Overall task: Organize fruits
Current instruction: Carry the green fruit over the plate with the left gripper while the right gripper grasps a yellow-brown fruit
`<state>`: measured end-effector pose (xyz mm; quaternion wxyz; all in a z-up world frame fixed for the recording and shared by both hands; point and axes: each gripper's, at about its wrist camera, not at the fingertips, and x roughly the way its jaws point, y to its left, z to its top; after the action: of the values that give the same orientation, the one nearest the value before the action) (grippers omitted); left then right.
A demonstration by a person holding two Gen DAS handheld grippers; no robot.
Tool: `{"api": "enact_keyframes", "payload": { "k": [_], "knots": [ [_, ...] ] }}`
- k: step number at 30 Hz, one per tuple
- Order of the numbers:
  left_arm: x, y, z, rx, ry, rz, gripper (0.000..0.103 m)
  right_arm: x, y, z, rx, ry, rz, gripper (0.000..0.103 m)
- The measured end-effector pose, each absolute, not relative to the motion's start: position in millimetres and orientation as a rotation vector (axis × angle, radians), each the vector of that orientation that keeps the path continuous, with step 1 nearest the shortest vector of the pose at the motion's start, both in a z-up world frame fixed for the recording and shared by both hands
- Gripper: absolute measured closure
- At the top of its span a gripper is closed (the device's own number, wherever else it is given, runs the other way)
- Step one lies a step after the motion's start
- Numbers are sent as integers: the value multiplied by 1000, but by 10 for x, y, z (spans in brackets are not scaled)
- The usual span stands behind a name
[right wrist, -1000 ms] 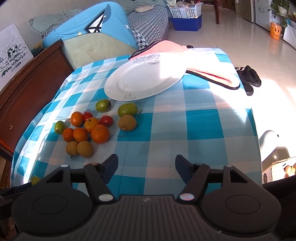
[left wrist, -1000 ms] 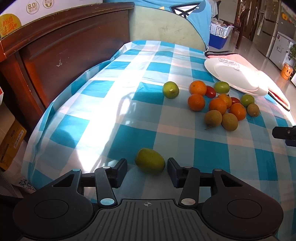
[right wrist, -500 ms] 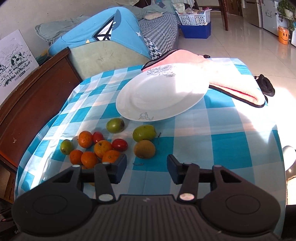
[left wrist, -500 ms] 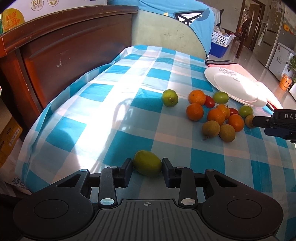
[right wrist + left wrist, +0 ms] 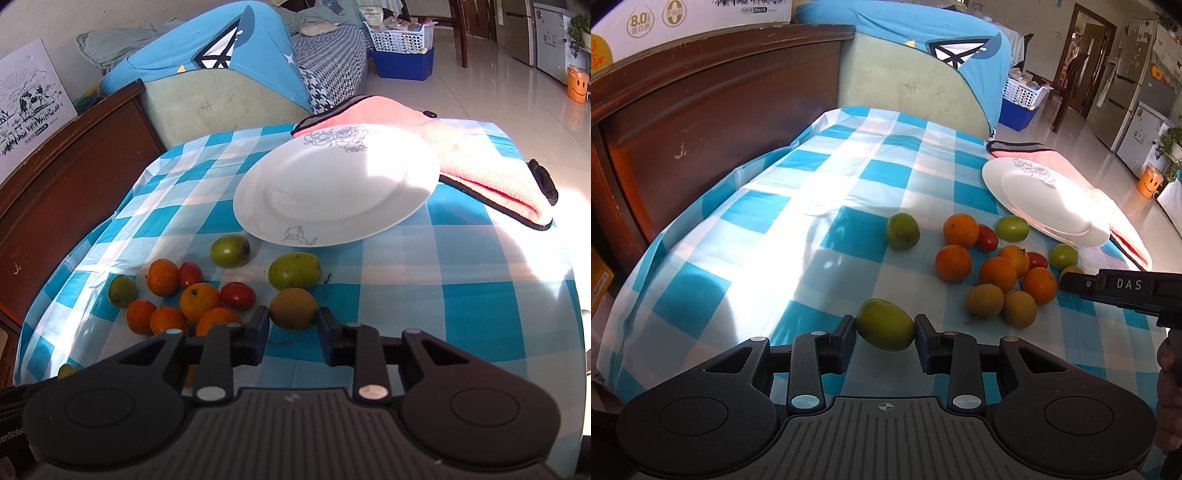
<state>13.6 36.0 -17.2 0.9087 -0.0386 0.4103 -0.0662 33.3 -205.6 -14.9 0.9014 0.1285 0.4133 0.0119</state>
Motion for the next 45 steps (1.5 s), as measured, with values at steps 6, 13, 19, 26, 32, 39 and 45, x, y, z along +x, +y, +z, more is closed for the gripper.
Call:
{"api": "enact_keyframes", "payload": {
  "k": [6, 13, 19, 26, 32, 39, 45],
  "knots": [
    [199, 262, -97, -76, 826, -185, 71, 281, -2026, -72, 234, 871, 51, 75],
    [276, 129, -57, -29, 822, -227, 71, 241, -1980, 157, 139, 885, 172, 75],
    [391, -28, 28, 11, 806, -300, 71, 296, -2084, 260, 164, 914, 234, 75],
    [560, -202, 123, 67, 780, -358, 71, 366, -2102, 265, 169, 917, 249, 75],
    [736, -320, 193, 71, 759, -405, 71, 476, -2121, 330, 149, 882, 242, 75],
    [982, -451, 211, 50, 760, -438, 71, 661, -2207, 363, 165, 861, 224, 75],
    [1151, -586, 184, 44, 760, -484, 71, 805, -2296, 349, 184, 861, 196, 75]
  ]
}}
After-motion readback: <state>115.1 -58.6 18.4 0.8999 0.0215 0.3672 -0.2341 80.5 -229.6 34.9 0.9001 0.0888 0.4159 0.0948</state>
